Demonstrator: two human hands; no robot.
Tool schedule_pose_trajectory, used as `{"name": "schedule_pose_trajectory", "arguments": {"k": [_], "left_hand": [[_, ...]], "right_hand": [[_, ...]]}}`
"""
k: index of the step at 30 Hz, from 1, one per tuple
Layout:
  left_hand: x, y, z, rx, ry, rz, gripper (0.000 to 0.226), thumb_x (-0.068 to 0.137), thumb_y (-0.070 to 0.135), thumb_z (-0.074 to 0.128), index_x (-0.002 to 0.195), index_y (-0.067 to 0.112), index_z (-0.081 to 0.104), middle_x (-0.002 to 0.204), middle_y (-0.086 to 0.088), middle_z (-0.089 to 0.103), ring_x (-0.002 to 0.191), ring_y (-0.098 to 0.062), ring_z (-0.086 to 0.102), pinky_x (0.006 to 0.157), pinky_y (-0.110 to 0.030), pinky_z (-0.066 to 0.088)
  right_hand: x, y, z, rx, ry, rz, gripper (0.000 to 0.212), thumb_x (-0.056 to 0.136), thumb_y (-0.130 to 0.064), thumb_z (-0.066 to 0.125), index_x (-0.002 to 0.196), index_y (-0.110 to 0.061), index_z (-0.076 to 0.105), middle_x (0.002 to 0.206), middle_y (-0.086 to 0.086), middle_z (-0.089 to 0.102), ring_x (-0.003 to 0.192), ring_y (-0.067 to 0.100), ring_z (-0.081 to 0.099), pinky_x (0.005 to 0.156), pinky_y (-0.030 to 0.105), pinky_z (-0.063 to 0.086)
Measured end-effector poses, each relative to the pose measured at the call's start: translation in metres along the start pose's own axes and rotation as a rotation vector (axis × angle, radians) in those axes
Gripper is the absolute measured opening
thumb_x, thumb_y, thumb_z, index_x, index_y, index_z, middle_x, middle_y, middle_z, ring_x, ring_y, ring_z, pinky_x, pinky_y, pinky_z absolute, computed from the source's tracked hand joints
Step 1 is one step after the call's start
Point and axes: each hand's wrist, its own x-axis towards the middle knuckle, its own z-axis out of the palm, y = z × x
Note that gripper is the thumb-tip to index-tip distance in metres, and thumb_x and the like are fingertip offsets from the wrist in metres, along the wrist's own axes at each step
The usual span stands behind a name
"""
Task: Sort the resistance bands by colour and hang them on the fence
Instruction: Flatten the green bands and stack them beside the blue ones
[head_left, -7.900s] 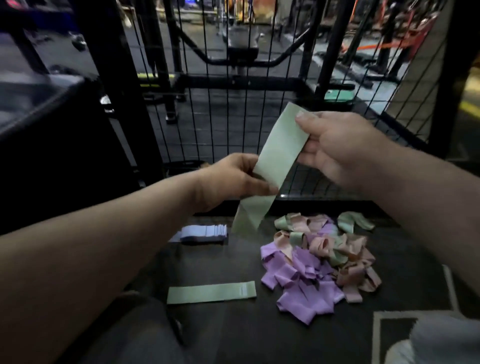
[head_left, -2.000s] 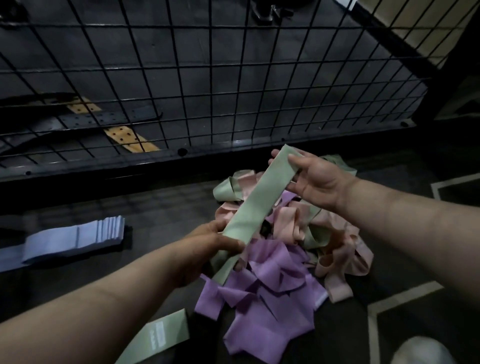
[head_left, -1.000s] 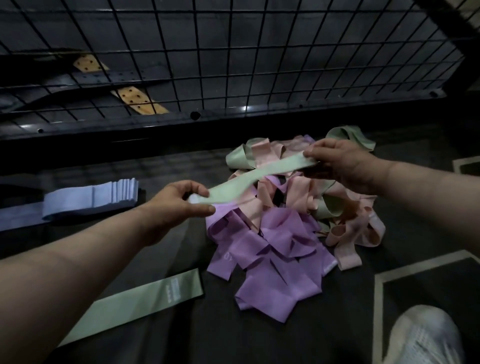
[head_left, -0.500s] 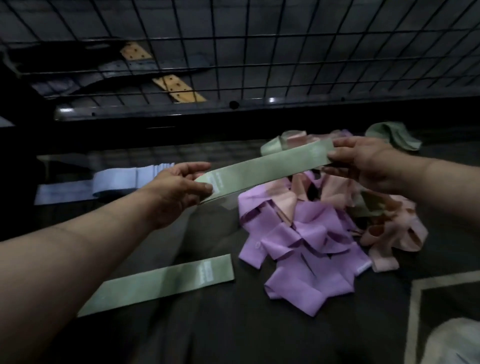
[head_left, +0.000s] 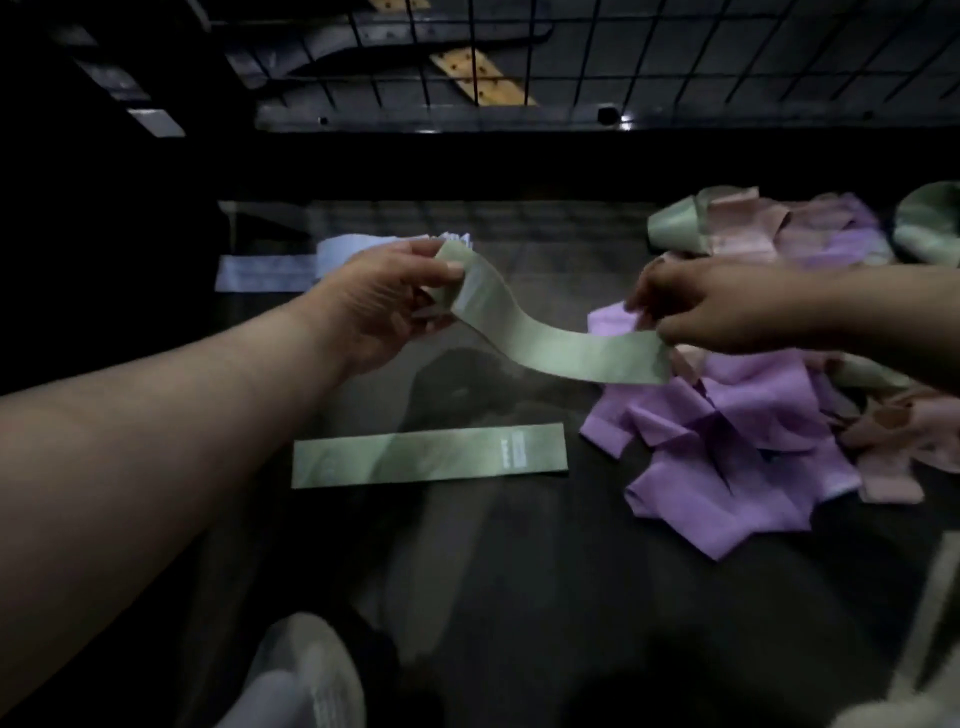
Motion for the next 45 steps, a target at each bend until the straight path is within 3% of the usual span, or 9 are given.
{"name": "schedule_pose_trajectory", "arguments": {"k": [4, 11, 15, 18, 22, 26, 31, 37, 45], "left_hand": [[0.0, 0.0, 0.031, 0.118, -0.058, 0.039, 0.047, 0.071, -0.006, 0.074, 0.113, 0.012, 0.06, 0.083, -0.004, 0.07, 0.075, -0.017, 0.069, 0.073, -0.032, 0.058], [0.0, -0.008, 0.045, -0.097, -0.173, 0.03, 0.073, 0.063, -0.01, 0.062, 0.13, 0.007, 0.039, 0.092, -0.012, 0.065, 0.08, -0.021, 0.066, 0.069, -0.031, 0.052], [-0.014, -0.016, 0.045, 0.063, -0.472, 0.028, 0.049, 0.075, -0.011, 0.058, 0.124, -0.002, 0.057, 0.114, -0.015, 0.068, 0.112, -0.023, 0.062, 0.103, -0.032, 0.048], [-0.023, -0.017, 0.04, 0.263, -0.515, 0.024, 0.026, 0.078, -0.003, 0.064, 0.103, 0.0, 0.073, 0.102, -0.012, 0.074, 0.104, -0.024, 0.068, 0.099, -0.03, 0.049], [-0.04, -0.013, -0.001, 0.36, -0.435, -0.059, 0.014, 0.075, 0.007, 0.071, 0.088, 0.011, 0.072, 0.078, -0.003, 0.072, 0.072, -0.015, 0.069, 0.072, -0.024, 0.055], [-0.065, -0.021, -0.063, 0.533, -0.322, -0.325, 0.061, 0.04, 0.043, 0.098, 0.084, 0.011, 0.071, 0.078, -0.011, 0.067, 0.062, -0.017, 0.062, 0.053, -0.022, 0.05], [-0.088, -0.06, -0.111, 0.641, -0.01, -0.423, 0.077, 0.023, 0.059, 0.095, 0.084, 0.015, 0.076, 0.086, -0.014, 0.066, 0.081, -0.028, 0.052, 0.068, -0.03, 0.036], [-0.092, -0.102, -0.118, 0.733, 0.214, -0.282, 0.02, 0.077, 0.009, 0.081, 0.094, 0.008, 0.071, 0.082, -0.012, 0.067, 0.072, -0.023, 0.056, 0.061, -0.024, 0.044], [-0.09, -0.119, -0.125, 1.0, 0.265, -0.07, 0.02, 0.082, 0.013, 0.079, 0.082, 0.027, 0.065, 0.083, -0.004, 0.07, 0.07, -0.015, 0.059, 0.071, -0.026, 0.048]], "right_hand": [[0.005, -0.045, 0.016, -0.009, 0.146, -0.271, 0.052, 0.09, -0.039, 0.064, 0.137, -0.022, 0.05, 0.127, -0.007, 0.062, 0.115, 0.009, 0.059, 0.1, 0.031, 0.047], [0.0, -0.078, 0.003, -0.052, 0.305, -0.349, 0.018, 0.09, -0.032, 0.069, 0.099, -0.02, 0.059, 0.083, -0.007, 0.061, 0.076, 0.012, 0.058, 0.073, 0.033, 0.051], [-0.016, -0.107, -0.012, 0.554, 0.298, -0.297, 0.008, 0.097, -0.014, 0.059, 0.096, -0.008, 0.064, 0.083, 0.007, 0.067, 0.071, 0.014, 0.063, 0.066, 0.033, 0.055], [-0.019, -0.122, -0.024, 1.047, 0.341, -0.146, 0.022, 0.092, 0.0, 0.052, 0.073, -0.011, 0.058, 0.064, 0.001, 0.063, 0.057, 0.013, 0.063, 0.056, 0.026, 0.056], [-0.009, -0.105, -0.013, 1.342, 0.354, 0.041, 0.02, 0.093, -0.001, 0.043, 0.086, -0.012, 0.058, 0.085, 0.008, 0.067, 0.076, 0.021, 0.07, 0.071, 0.041, 0.062], [-0.014, -0.065, 0.058, 1.207, 0.183, 0.337, 0.018, 0.093, -0.004, 0.039, 0.095, -0.006, 0.057, 0.082, 0.013, 0.067, 0.06, 0.019, 0.07, 0.057, 0.033, 0.061], [-0.029, -0.04, 0.126, 1.001, 0.076, 0.444, 0.015, 0.093, 0.0, 0.046, 0.081, -0.002, 0.054, 0.069, 0.016, 0.058, 0.047, 0.017, 0.06, 0.051, 0.03, 0.051], [-0.029, -0.027, 0.143, 0.635, -0.167, 0.343, 0.01, 0.095, 0.0, 0.053, 0.086, -0.004, 0.055, 0.069, 0.016, 0.068, 0.045, 0.017, 0.06, 0.039, 0.023, 0.045], [-0.02, -0.022, 0.151, 0.524, -0.115, 0.221, 0.025, 0.09, 0.001, 0.063, 0.1, -0.011, 0.044, 0.073, 0.018, 0.072, 0.065, 0.037, 0.072, 0.057, 0.045, 0.058]]}}
